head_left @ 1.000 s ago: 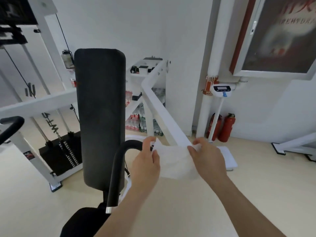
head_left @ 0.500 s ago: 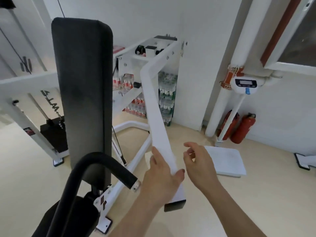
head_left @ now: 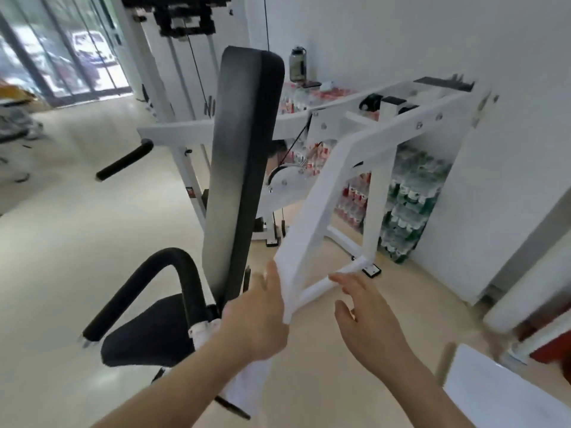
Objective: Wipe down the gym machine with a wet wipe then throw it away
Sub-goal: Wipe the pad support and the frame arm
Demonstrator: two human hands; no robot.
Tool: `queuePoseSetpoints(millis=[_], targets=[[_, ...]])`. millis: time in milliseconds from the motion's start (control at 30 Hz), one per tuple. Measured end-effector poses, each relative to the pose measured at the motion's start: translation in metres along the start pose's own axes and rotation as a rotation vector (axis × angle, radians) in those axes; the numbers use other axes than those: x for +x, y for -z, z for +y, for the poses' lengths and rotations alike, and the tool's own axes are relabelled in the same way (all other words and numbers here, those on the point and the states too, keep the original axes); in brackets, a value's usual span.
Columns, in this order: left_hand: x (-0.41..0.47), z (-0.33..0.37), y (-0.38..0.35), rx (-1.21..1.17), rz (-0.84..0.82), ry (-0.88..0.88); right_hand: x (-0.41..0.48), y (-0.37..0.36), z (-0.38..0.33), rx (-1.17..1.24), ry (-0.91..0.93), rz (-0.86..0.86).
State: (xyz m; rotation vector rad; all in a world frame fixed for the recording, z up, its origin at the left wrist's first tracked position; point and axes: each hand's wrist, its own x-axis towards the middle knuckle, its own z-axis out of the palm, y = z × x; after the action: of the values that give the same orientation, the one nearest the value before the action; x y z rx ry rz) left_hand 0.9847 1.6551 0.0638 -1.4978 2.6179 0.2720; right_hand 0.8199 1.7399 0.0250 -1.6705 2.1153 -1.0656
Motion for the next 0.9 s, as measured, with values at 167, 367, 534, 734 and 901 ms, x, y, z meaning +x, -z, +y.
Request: queuePoseSetpoints(millis=[167,367,534,734,901], targets=[[-0.016,0.009,-0.015,0.138,0.070,0.111,0.026,-0.002,-0.012,0.009,0.259,-0.240],[0.077,0.045,0.000,-0.021,0.192,0.091,0.084,-0.004,-0.005,0.116,0.223,-0.140],[0.092,-0.001,0.027,-0.889,0.156,-0.045,0.156,0.016,-0.007,0.014,0.387,-0.302],[0.071,-0.031,0.005,-0.714,-0.039,0.139,0.173,-0.016,-0.027,-0.376,0.863,-0.700],[0.090,-0.005,0.010,-0.827,0.013,0.149,0.222,-0.013,0.010,-0.437,0.979,-0.562]])
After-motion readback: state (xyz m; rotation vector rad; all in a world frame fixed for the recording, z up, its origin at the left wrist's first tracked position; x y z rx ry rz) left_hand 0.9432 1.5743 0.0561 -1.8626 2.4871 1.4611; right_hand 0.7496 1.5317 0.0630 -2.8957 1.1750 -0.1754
